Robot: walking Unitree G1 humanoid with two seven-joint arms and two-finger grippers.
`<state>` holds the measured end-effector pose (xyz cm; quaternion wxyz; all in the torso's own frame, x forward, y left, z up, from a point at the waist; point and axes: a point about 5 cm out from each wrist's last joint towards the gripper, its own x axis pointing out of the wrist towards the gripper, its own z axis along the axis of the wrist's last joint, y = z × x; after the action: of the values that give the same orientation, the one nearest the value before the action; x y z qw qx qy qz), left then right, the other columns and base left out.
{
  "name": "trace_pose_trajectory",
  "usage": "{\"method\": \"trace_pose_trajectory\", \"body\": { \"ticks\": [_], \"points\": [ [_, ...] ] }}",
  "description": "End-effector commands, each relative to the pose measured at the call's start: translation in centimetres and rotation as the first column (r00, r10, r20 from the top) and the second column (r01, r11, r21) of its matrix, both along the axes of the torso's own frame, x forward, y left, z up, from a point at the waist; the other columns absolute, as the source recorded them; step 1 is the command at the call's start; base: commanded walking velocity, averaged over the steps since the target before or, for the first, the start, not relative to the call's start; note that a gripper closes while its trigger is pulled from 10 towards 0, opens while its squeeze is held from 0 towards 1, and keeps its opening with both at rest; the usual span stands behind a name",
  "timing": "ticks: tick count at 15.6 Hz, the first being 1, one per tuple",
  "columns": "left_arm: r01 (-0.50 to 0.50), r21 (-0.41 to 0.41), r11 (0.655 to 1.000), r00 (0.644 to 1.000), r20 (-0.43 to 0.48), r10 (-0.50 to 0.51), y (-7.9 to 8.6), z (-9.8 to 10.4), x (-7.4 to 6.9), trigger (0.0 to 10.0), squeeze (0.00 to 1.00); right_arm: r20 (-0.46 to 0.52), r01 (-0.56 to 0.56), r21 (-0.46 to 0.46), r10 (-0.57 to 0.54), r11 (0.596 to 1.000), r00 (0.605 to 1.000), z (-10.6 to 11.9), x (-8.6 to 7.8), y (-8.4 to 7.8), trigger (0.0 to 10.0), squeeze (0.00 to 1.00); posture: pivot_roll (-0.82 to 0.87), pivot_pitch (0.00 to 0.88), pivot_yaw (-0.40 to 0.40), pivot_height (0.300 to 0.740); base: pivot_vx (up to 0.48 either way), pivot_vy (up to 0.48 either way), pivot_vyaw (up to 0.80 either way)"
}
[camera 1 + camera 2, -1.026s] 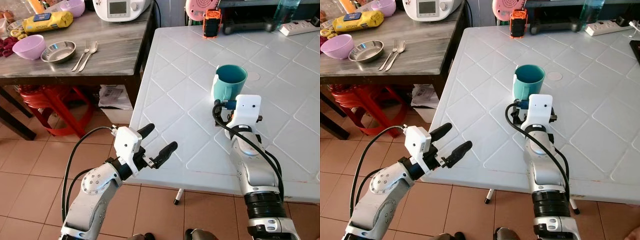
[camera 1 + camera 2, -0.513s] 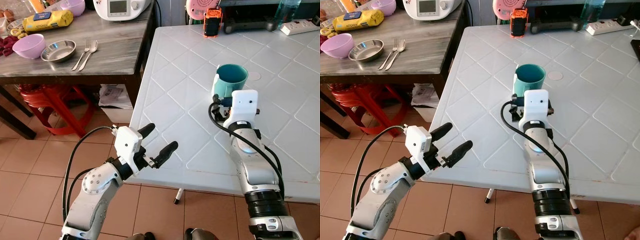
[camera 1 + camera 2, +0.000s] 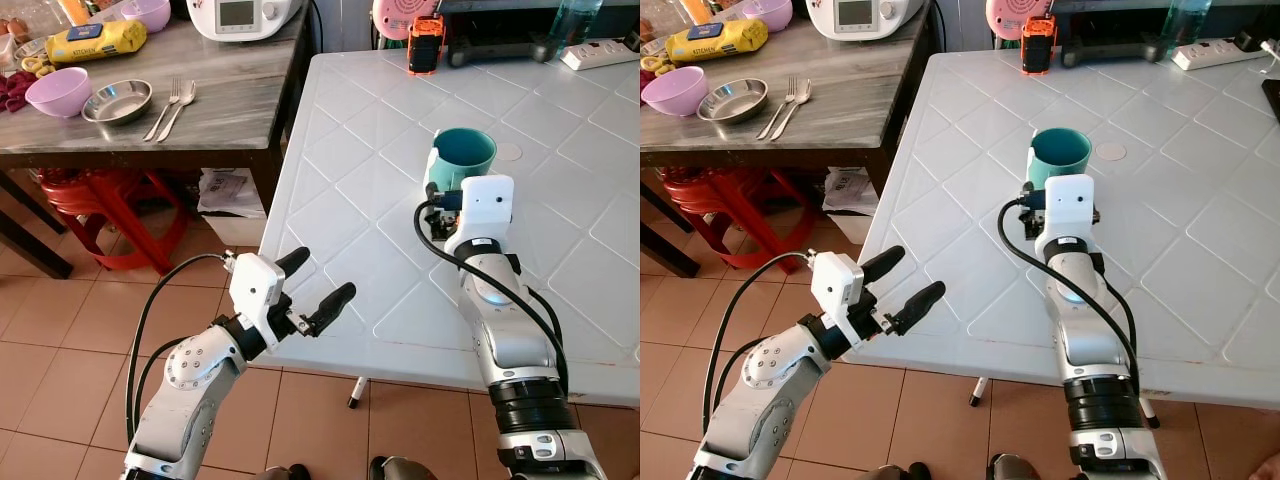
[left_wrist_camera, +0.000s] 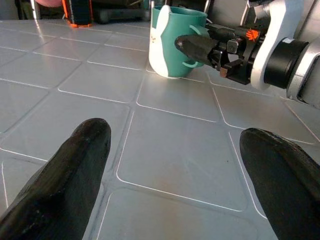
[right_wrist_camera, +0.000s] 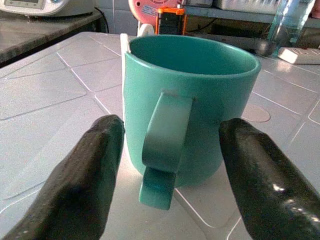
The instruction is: Setting the table
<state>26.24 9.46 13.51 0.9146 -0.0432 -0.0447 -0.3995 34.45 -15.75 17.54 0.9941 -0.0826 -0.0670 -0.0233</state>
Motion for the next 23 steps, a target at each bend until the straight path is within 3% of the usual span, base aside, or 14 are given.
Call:
{"method": "trace_pose_trajectory", "body": {
  "ticks": [1, 14, 23],
  "points": [
    [-0.004, 0.021, 1.0, 1.0, -0.002, 0.004, 0.1, -0.3, 0.0, 10.0, 0.0, 0.022, -0.005, 0.009, 0.005, 1.0, 1.0, 0.3, -0.2, 0.2, 0.0, 0.0, -0.16, 0.17, 0.115, 0.74, 0.0, 0.0, 0.0],
    [-0.003, 0.025, 1.0, 1.0, 0.006, 0.003, -0.1, -0.3, 0.1, 10.0, 0.0, 0.03, 0.014, -0.003, -0.014, 1.0, 0.999, 0.4, -0.3, -0.2, 0.0, 0.0, -0.17, 0.166, 0.117, 0.74, 0.0, 0.0, 0.0],
    [-0.025, 0.019, 0.999, 0.999, 0.024, 0.025, 0.2, -0.2, 0.7, 10.0, 0.0, 0.078, -0.057, 0.046, 0.053, 0.997, 0.995, 0.9, -1.8, -0.2, 0.0, 0.0, -0.17, 0.139, 0.111, 0.74, 0.0, 0.0, 0.0]
  ]
}}
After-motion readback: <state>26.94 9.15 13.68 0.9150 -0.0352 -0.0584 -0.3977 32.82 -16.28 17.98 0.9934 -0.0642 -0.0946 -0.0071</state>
